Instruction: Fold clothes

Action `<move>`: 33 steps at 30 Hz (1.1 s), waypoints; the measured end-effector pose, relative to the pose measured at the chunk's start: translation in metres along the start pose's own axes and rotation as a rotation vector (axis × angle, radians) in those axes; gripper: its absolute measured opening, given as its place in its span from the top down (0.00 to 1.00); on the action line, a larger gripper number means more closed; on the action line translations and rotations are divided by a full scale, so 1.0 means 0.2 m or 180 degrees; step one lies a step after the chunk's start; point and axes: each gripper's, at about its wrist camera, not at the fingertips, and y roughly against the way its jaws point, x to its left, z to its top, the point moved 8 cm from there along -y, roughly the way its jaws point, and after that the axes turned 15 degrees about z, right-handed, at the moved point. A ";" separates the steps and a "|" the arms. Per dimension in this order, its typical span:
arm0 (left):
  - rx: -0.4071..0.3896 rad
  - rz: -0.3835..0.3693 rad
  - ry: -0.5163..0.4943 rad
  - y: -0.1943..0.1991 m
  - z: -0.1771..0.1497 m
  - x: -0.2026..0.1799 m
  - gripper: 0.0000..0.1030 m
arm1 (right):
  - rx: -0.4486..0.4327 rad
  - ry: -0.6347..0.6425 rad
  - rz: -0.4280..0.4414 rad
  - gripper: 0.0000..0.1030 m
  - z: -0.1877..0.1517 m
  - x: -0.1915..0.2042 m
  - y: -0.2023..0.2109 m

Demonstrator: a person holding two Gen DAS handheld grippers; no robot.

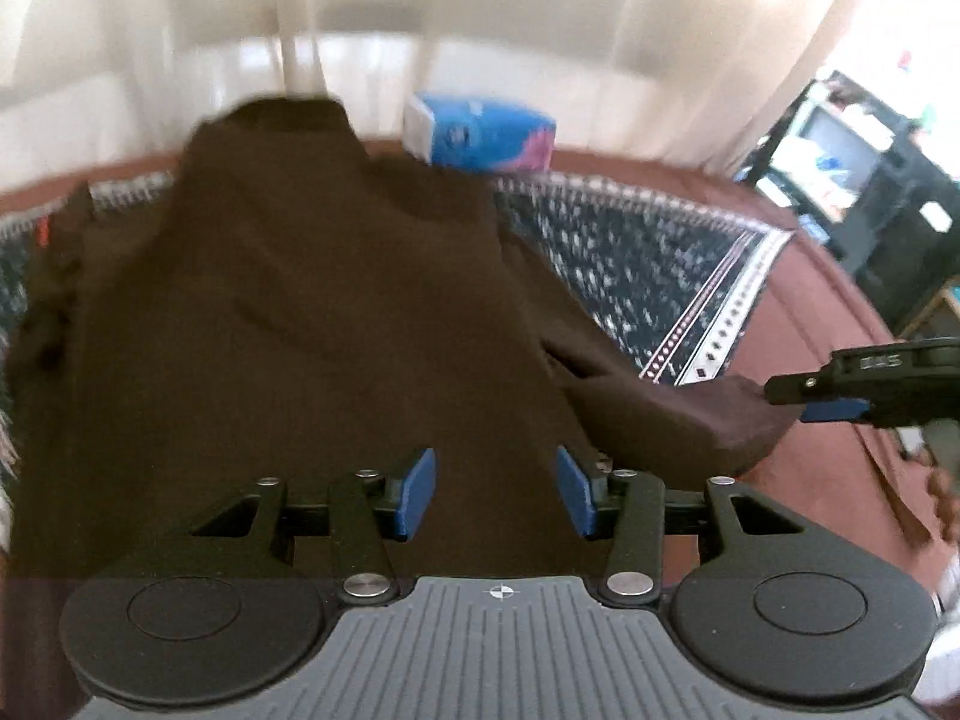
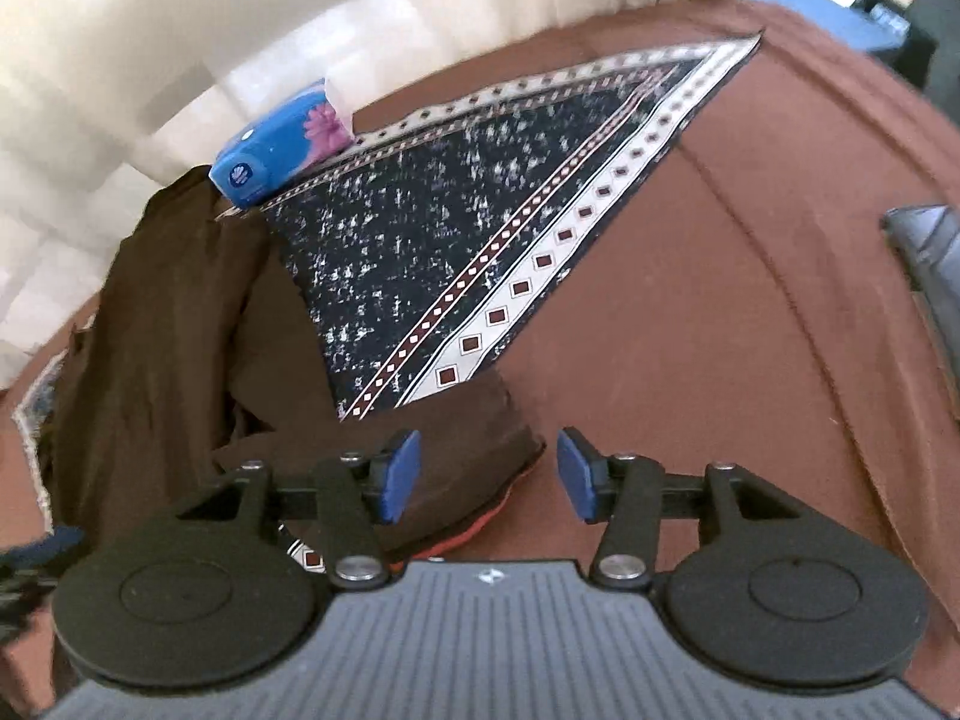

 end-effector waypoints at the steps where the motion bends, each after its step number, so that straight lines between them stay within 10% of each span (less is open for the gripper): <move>1: 0.0048 0.0046 0.0047 -0.03 -0.01 -0.05 0.41 | 0.0031 -0.0039 0.0088 0.45 0.01 -0.03 -0.01; 4: 0.0093 0.0210 -0.0037 -0.11 -0.01 -0.20 0.39 | 0.0237 -0.0172 0.0381 0.44 0.02 -0.08 -0.09; 6: 0.0134 0.0358 -0.0197 -0.15 -0.01 -0.25 0.39 | 0.0483 -0.0133 0.0497 0.79 0.01 -0.08 -0.12; 8: 0.0217 0.0368 -0.0183 -0.18 -0.01 -0.27 0.87 | 0.0679 -0.0096 0.0660 0.89 0.02 -0.07 -0.13; 11: 0.0342 0.0318 0.0030 -0.21 0.02 -0.25 1.00 | 0.0400 0.0189 0.0822 0.89 0.23 -0.02 0.04; 16: 0.0239 0.0405 -0.0033 -0.16 0.07 -0.24 1.00 | -0.0556 0.0959 0.0700 0.90 0.74 0.00 0.49; 21: 0.0324 0.0372 -0.0090 -0.17 0.07 -0.28 1.00 | -0.0935 0.1214 0.0149 0.90 0.98 -0.23 0.62; 30: 0.0416 0.0360 -0.0447 -0.28 -0.04 -0.38 1.00 | -0.0196 0.0268 -0.0534 0.89 0.49 -0.91 0.28; 33: 0.0405 0.0260 -0.0330 -0.26 -0.02 -0.36 0.76 | -0.0282 0.0127 -0.0597 0.71 0.46 -0.88 0.35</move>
